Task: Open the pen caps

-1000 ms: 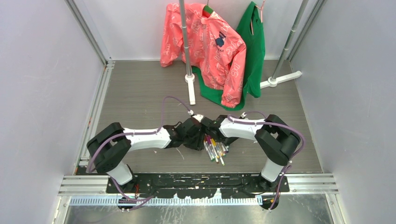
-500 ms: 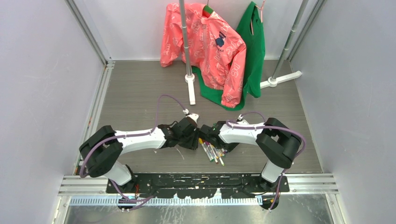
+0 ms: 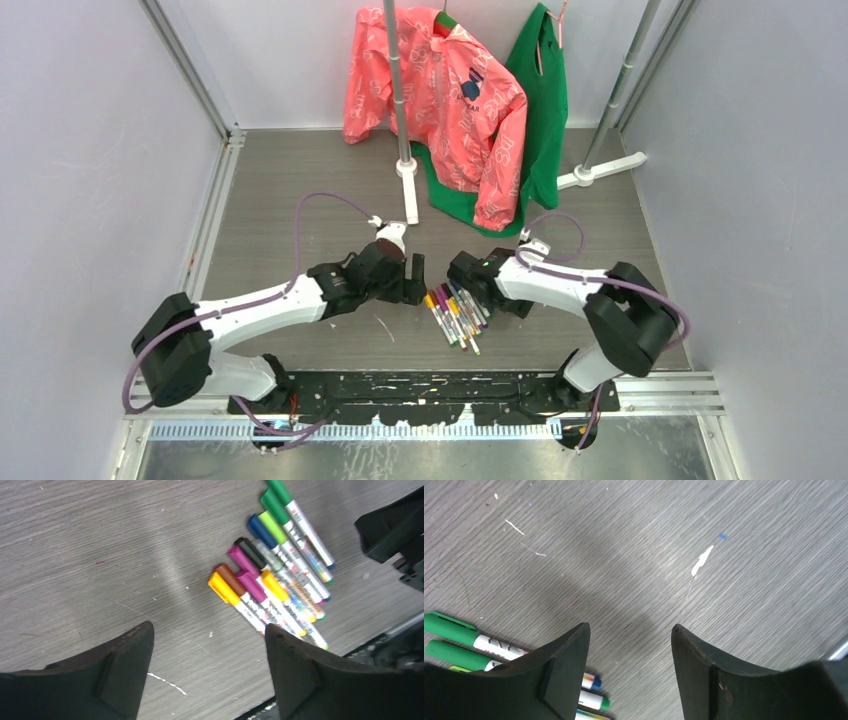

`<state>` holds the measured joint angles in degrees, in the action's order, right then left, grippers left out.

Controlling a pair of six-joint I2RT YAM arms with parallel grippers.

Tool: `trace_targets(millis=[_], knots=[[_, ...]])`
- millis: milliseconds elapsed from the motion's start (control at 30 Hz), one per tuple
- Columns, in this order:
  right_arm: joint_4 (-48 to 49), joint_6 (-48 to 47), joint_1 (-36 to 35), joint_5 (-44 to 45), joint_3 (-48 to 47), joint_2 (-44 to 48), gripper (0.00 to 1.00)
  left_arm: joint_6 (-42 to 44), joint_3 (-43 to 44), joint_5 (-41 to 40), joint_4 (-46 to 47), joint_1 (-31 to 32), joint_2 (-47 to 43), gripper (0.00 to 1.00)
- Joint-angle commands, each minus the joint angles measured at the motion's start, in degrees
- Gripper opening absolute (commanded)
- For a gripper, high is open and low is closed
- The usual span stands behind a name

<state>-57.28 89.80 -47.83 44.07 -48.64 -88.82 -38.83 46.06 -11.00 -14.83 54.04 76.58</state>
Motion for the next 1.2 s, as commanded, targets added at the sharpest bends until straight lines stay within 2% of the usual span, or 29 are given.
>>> trace_targets(millis=[0,200,367,533,800,967,1167], knots=[[1.81,-15.57,3.16,3.57,1.43,6.71,0.66,-2.39,-0.47,0.33,4.69,0.01,-5.97,0.97],[11.88,-39.77,6.16,-5.27,1.92,12.13,0.68,2.24,-1.79,5.87,8.61,-0.01,-12.60,1.00],[15.52,-50.73,6.27,-10.66,-0.36,12.24,0.69,7.36,-2.39,10.66,10.20,-0.02,-17.12,1.00],[19.63,-56.25,6.56,-15.72,-0.49,11.93,0.69,2.80,-6.83,11.48,13.95,-0.08,-22.68,1.00],[23.06,-60.84,8.39,-21.92,-0.83,9.36,0.68,-5.26,-10.29,2.48,4.47,-0.23,-28.43,1.00],[24.45,-62.34,10.61,-25.10,-0.53,7.93,0.67,-6.47,-7.93,-0.27,-2.75,-0.25,-26.86,0.99],[25.55,-63.87,12.80,-28.40,-0.05,6.63,0.65,-7.13,-5.64,-2.83,-6.87,-0.25,-25.37,0.93]])
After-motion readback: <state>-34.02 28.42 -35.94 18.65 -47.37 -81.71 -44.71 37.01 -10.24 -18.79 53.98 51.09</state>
